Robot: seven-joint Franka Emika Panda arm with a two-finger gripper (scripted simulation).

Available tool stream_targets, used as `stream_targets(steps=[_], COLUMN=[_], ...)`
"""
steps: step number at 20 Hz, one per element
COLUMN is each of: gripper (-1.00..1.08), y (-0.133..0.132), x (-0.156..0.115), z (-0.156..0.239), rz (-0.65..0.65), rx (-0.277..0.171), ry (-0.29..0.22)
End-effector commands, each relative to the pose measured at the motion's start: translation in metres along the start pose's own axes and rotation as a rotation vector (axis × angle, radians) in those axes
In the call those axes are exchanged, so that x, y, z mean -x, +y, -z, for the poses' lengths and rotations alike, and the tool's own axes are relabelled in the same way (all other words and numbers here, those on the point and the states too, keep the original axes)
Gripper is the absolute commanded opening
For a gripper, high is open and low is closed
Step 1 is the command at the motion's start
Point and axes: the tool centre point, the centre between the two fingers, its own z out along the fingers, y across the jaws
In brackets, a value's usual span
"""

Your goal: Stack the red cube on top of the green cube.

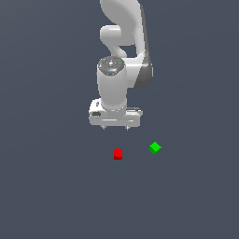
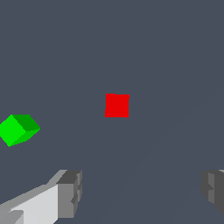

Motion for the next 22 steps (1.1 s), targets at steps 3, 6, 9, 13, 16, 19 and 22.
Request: stream_targets(steps=[3, 6, 9, 13, 16, 19, 22], gripper=[1.0, 1.0, 1.0, 1.0, 1.0, 1.0, 1.0], y=[0.0, -0.001, -0.002, -0.004, -0.006, -0.008, -0.01], x=[0.0, -0.003, -0.008, -0.017, -0.027, -0.037, -0.045], z=[-0.001, -0.005, -0.014, -0.031, -0.048, -0.065, -0.079], rz=[0.0, -0.002, -0.005, -0.012, -0.019, -0.026, -0.032], rx=[0.0, 0.001, 0.002, 0.006, 0.009, 0.012, 0.014], ry=[0.0, 0.0, -0.001, -0.002, -0.003, -0.005, -0.006])
